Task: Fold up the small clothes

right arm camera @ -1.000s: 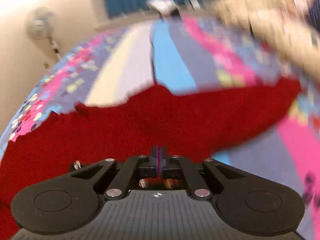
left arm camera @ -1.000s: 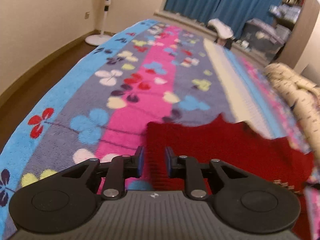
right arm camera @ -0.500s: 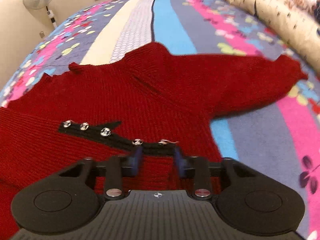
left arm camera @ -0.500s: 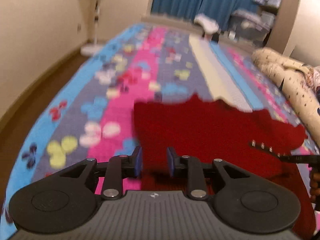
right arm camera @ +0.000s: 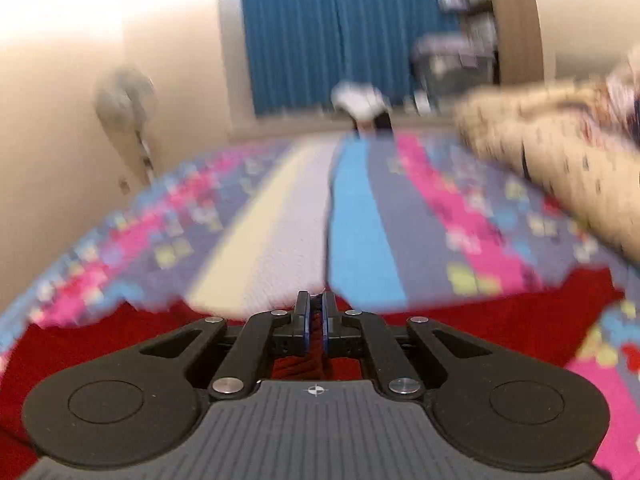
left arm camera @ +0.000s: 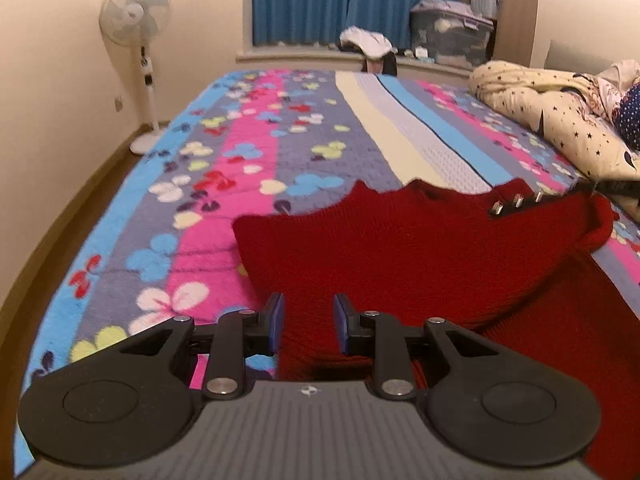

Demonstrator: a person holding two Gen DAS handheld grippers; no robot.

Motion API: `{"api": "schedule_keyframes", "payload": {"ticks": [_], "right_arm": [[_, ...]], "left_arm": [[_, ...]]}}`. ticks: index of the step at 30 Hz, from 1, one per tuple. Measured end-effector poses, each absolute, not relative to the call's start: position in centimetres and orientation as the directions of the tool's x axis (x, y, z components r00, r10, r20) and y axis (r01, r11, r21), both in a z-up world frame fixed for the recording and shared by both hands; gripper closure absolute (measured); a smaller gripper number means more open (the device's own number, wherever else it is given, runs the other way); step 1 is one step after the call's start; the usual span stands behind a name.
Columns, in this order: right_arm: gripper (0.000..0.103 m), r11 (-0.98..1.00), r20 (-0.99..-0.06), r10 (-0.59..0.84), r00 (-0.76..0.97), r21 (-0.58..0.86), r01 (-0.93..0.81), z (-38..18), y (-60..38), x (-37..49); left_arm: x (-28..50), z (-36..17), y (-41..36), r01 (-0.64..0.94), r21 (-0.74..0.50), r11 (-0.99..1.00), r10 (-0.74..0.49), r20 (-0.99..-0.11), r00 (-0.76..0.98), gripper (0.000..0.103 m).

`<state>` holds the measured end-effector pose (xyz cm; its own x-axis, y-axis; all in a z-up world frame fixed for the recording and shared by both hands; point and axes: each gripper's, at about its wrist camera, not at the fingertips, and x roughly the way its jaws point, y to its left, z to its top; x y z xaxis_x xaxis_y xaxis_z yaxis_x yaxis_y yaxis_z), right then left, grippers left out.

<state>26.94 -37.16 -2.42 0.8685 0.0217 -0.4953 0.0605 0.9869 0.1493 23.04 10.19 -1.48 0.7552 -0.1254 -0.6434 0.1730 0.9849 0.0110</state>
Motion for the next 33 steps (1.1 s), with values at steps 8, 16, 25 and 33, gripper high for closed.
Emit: {"api": "schedule_keyframes", "payload": {"ticks": [8,16,25,33], "right_arm": [[0.088,0.961,-0.624,0.08,0.777,0.257,0.107,-4.6,-38.8,28.2],[0.071,0.967,-0.661,0.017,0.75,0.202,0.157,-4.6,-39.0,28.8],[0.059,0.836,-0.628,-0.19,0.754,0.3,0.46,-5.3,-49.5,28.9],[0.059,0.546,-0.571,-0.33,0.752,0.534,0.645,-11.5,-60.8,27.0]], "left_arm": [[24.8,-3.3,9.5,0.215,-0.022,0.976,-0.169,-0.699,0.694,0.075],[26.1,-4.8,10.1,0.146,0.005,0.989,-0.088,-0.781,0.618,0.062],[25.7,-3.6,10.1,0.122,-0.003,0.993,-0.082,-0.755,0.651,0.062],[26.2,-3.8,10.3,0.122,-0.002,0.992,-0.082,-0.754,0.652,0.062]]}}
